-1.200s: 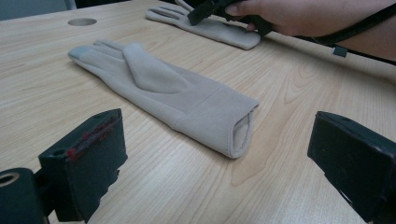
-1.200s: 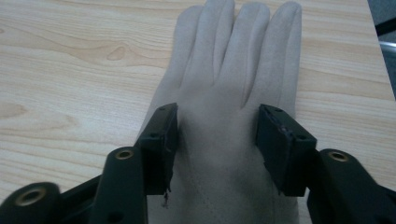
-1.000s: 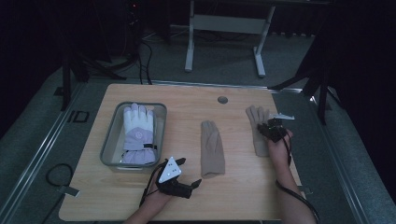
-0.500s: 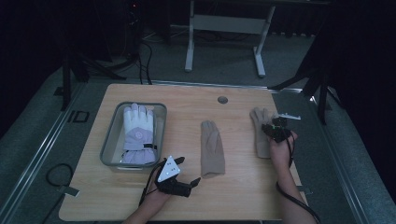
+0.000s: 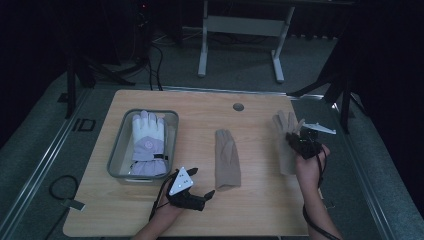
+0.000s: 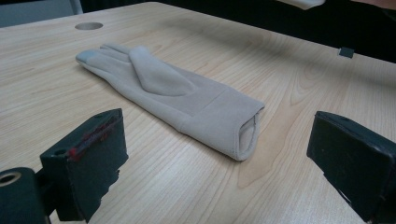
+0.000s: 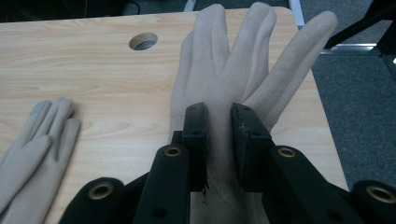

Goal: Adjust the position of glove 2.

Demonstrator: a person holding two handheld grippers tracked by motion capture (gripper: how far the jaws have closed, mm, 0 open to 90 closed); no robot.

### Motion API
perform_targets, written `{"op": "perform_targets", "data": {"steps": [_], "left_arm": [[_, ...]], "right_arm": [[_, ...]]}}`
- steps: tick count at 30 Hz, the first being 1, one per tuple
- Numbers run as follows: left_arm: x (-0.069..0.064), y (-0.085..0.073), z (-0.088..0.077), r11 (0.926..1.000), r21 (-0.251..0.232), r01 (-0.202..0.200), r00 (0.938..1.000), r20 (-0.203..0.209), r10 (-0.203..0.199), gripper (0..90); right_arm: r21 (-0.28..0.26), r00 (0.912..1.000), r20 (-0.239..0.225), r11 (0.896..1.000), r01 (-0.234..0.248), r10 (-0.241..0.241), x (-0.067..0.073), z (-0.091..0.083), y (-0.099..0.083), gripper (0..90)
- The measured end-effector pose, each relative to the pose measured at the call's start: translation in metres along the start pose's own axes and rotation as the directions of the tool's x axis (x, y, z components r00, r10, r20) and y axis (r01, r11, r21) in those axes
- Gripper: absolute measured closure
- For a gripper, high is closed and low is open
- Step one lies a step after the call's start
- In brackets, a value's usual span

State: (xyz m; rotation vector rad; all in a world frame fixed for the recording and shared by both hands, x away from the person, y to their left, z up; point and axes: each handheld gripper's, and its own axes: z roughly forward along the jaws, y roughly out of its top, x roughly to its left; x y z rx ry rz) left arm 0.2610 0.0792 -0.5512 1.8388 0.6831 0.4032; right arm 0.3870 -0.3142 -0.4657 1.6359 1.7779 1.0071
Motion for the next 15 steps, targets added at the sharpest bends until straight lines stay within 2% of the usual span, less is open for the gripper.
{"op": "perform_targets", "data": {"steps": [3, 5, 8, 11, 15], "left_arm": [[0.000, 0.000, 0.000, 1.0000, -0.002, 0.005, 1.0000, -0.001, -0.005, 4.9], [0.000, -0.001, 0.000, 1.0000, 0.000, 0.002, 1.0000, -0.002, -0.002, 4.9], [0.000, 0.000, -0.001, 1.0000, -0.003, 0.001, 1.0000, -0.002, -0.001, 4.9], [0.000, 0.000, -0.001, 1.0000, -0.002, -0.002, 1.0000, 0.000, 0.002, 4.9], [-0.001, 0.000, 0.000, 1.0000, -0.001, 0.000, 1.0000, 0.004, 0.000, 4.9]], "right_arm": [[0.001, 0.9999, 0.015, 1.000, 0.008, -0.008, 0.003, -0.005, -0.007, 76.6], [0.009, 0.9991, 0.029, 1.000, 0.030, -0.030, 0.006, -0.006, -0.014, 76.5], [0.022, 0.9993, 0.029, 0.999, 0.023, -0.024, 0.005, -0.004, -0.027, 76.4], [0.055, 0.9997, 0.024, 0.998, -0.008, 0.006, 0.002, 0.000, -0.040, 76.3], [0.091, 0.9991, 0.043, 0.996, 0.004, -0.008, -0.003, 0.007, -0.054, 75.6]]}}
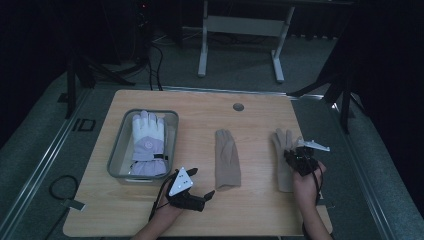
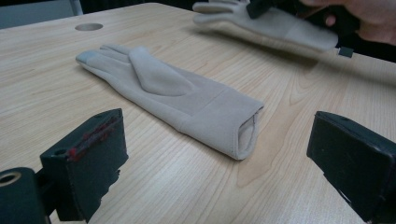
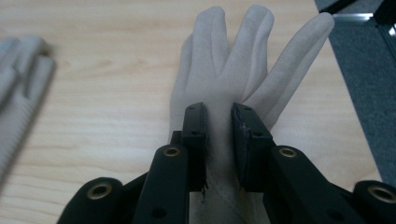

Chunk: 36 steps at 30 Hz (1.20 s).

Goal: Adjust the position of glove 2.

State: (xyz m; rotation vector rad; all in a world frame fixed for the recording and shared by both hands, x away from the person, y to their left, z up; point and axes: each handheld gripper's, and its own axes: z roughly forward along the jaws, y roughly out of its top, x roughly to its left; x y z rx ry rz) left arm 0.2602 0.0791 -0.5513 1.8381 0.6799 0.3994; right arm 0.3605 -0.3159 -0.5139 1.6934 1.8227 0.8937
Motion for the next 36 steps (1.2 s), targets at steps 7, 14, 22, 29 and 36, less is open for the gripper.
{"op": "perform_targets", "data": {"steps": [7, 14, 22, 29, 36], "left_arm": [[-0.001, 0.000, 0.001, 1.0000, 0.002, -0.002, 1.0000, 0.008, 0.002, 4.9], [-0.002, 0.000, 0.000, 1.0000, 0.000, -0.002, 1.0000, 0.009, 0.002, 4.9], [-0.001, 0.001, -0.001, 1.0000, -0.003, -0.004, 1.0000, 0.008, 0.004, 4.9], [-0.002, 0.000, 0.000, 1.0000, 0.000, -0.003, 1.0000, 0.010, 0.003, 4.9], [-0.001, 0.000, -0.001, 1.0000, 0.003, -0.007, 1.0000, 0.005, 0.007, 4.9]], "right_arm": [[0.078, 0.9997, 0.006, 0.997, 0.023, -0.023, -0.004, 0.021, -0.014, 72.1], [0.046, 0.9984, -0.056, 0.999, 0.006, -0.003, -0.008, 0.019, -0.014, 60.6], [-0.025, 0.9853, -0.128, 0.994, 0.111, -0.113, -0.024, 0.004, -0.003, 47.7], [-0.018, 0.9581, -0.134, 0.967, 0.253, -0.253, -0.021, 0.011, -0.013, 47.2], [0.027, 0.9604, -0.148, 0.970, 0.243, -0.236, -0.025, 0.022, -0.025, 50.4]]}}
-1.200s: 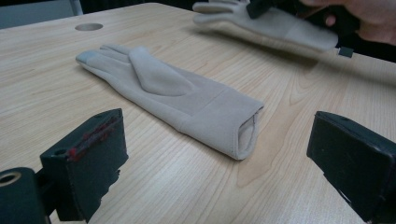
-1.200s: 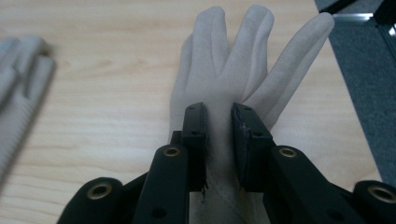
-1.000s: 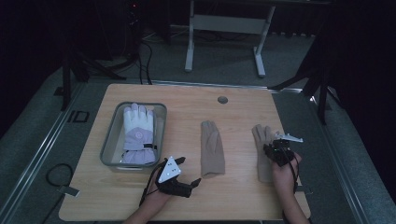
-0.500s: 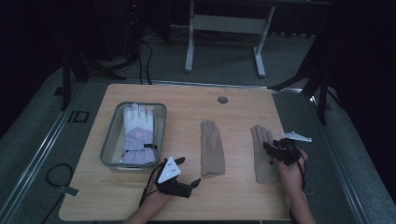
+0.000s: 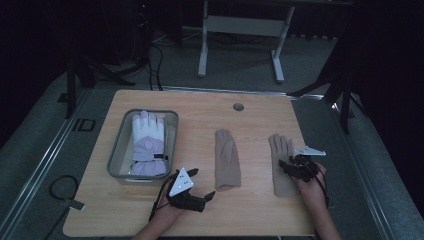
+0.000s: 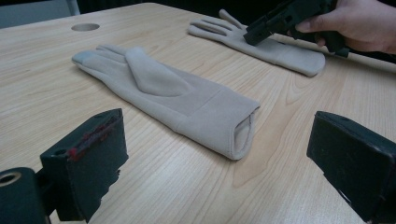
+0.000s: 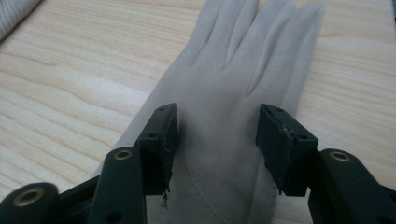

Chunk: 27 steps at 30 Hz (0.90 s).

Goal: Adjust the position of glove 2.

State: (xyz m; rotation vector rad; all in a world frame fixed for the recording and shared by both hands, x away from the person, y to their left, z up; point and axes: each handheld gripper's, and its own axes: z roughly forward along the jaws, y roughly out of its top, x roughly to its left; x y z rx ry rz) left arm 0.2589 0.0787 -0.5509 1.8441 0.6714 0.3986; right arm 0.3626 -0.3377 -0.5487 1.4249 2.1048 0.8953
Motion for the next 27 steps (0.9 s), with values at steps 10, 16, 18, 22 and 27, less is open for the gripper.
{"op": "perform_targets", "data": {"steps": [10, 16, 18, 22, 27], "left_arm": [[-0.001, 0.000, 0.000, 1.0000, 0.000, 0.001, 1.0000, 0.001, -0.001, 5.0], [0.000, 0.001, 0.000, 1.0000, -0.006, 0.001, 1.0000, -0.003, -0.001, 5.0], [0.000, 0.001, 0.000, 1.0000, -0.005, 0.002, 1.0000, -0.004, -0.002, 5.0], [0.000, 0.001, -0.001, 1.0000, -0.005, 0.000, 1.0000, -0.004, 0.000, 5.0], [0.001, 0.001, -0.001, 1.0000, -0.005, 0.001, 1.0000, -0.004, -0.001, 5.1]], "right_arm": [[0.003, 0.9930, 0.075, 0.996, -0.092, 0.091, 0.010, -0.002, 0.003, 81.3], [-0.017, 0.9897, 0.077, 0.993, -0.120, 0.121, 0.019, -0.012, 0.016, 81.4], [-0.031, 0.9895, 0.074, 0.992, -0.122, 0.124, 0.024, -0.017, 0.024, 81.5], [-0.067, 0.9877, 0.063, 0.988, -0.139, 0.143, 0.034, -0.026, 0.040, 81.5], [-0.096, 0.9889, 0.043, 0.986, -0.138, 0.142, 0.051, -0.033, 0.058, 81.7]]}}
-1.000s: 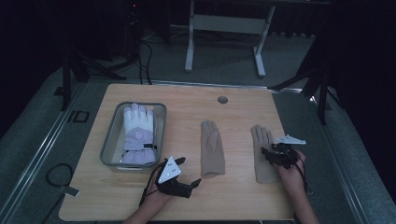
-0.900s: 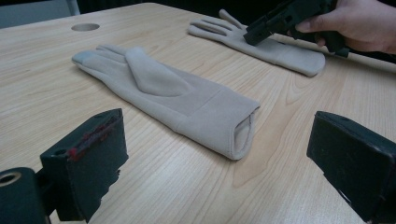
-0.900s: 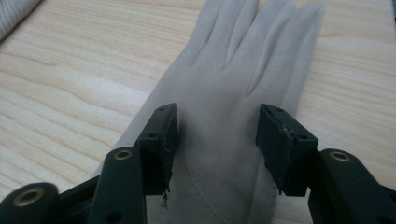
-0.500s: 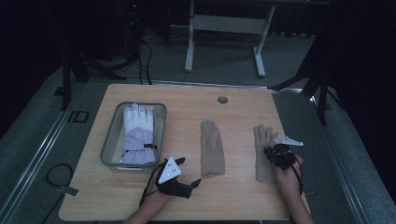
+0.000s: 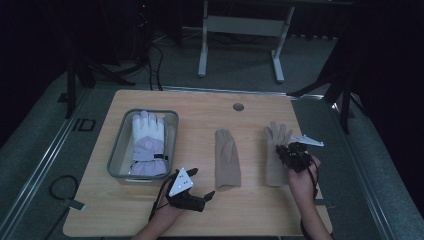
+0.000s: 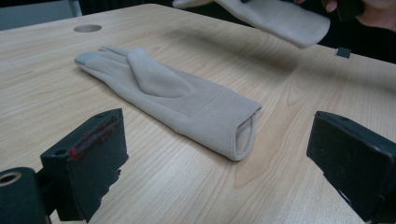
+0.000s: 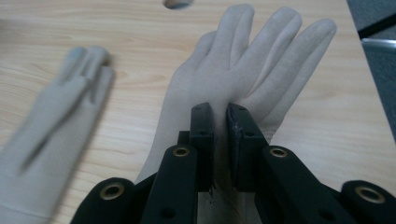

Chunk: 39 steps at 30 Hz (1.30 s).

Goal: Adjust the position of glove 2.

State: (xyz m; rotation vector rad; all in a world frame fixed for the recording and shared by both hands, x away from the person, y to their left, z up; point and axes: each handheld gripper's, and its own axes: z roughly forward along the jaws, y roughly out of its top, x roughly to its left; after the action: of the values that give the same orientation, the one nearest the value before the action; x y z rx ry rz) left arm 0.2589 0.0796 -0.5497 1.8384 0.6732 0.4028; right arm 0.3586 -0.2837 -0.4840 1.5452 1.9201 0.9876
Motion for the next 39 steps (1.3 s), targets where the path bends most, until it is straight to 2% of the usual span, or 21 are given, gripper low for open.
{"op": "perform_targets", "data": {"steps": [3, 7, 8, 9, 12, 18, 23, 32, 39], "left_arm": [[0.000, 0.000, 0.000, 1.0000, 0.000, -0.003, 1.0000, -0.002, 0.003, 5.0], [0.000, 0.000, -0.001, 1.0000, -0.001, -0.003, 1.0000, -0.003, 0.003, 5.0], [0.000, 0.000, -0.001, 1.0000, -0.001, -0.003, 1.0000, -0.003, 0.003, 5.1], [0.000, 0.000, -0.001, 1.0000, -0.002, -0.002, 1.0000, -0.003, 0.002, 5.1], [0.001, 0.000, -0.001, 1.0000, -0.002, -0.003, 1.0000, -0.006, 0.003, 5.0], [0.001, 0.001, -0.003, 0.9999, -0.010, -0.003, 1.0000, -0.007, 0.003, 5.0], [0.001, 0.002, -0.004, 0.9999, -0.015, -0.003, 1.0000, -0.009, 0.002, 5.0], [0.000, 0.001, -0.004, 0.9999, -0.012, -0.005, 1.0000, -0.005, 0.005, 5.0], [0.001, 0.001, -0.004, 0.9999, -0.011, -0.005, 1.0000, -0.002, 0.005, 5.0]], "right_arm": [[-0.016, 0.9996, -0.023, 1.000, 0.013, -0.013, 0.014, -0.001, 0.008, 81.7], [-0.023, 0.9989, -0.046, 1.000, 0.002, -0.003, 0.032, 0.002, 0.017, 81.7], [-0.023, 0.9989, -0.046, 1.000, 0.002, -0.003, 0.032, 0.002, 0.017, 81.7], [-0.024, 0.9980, -0.064, 1.000, -0.001, 0.000, 0.043, 0.005, 0.020, 81.6], [-0.028, 0.9965, -0.083, 1.000, 0.005, -0.007, 0.061, 0.008, 0.025, 81.6], [-0.035, 0.9919, -0.126, 0.999, 0.013, -0.017, 0.093, 0.015, 0.034, 81.6], [-0.030, 0.9878, -0.152, 0.999, 0.032, -0.036, 0.116, 0.022, 0.034, 81.6], [0.002, 0.9862, -0.163, 1.000, 0.031, -0.031, 0.127, 0.037, 0.024, 81.4], [0.056, 0.9861, -0.163, 0.998, 0.040, -0.030, 0.132, 0.058, 0.012, 81.3]]}}
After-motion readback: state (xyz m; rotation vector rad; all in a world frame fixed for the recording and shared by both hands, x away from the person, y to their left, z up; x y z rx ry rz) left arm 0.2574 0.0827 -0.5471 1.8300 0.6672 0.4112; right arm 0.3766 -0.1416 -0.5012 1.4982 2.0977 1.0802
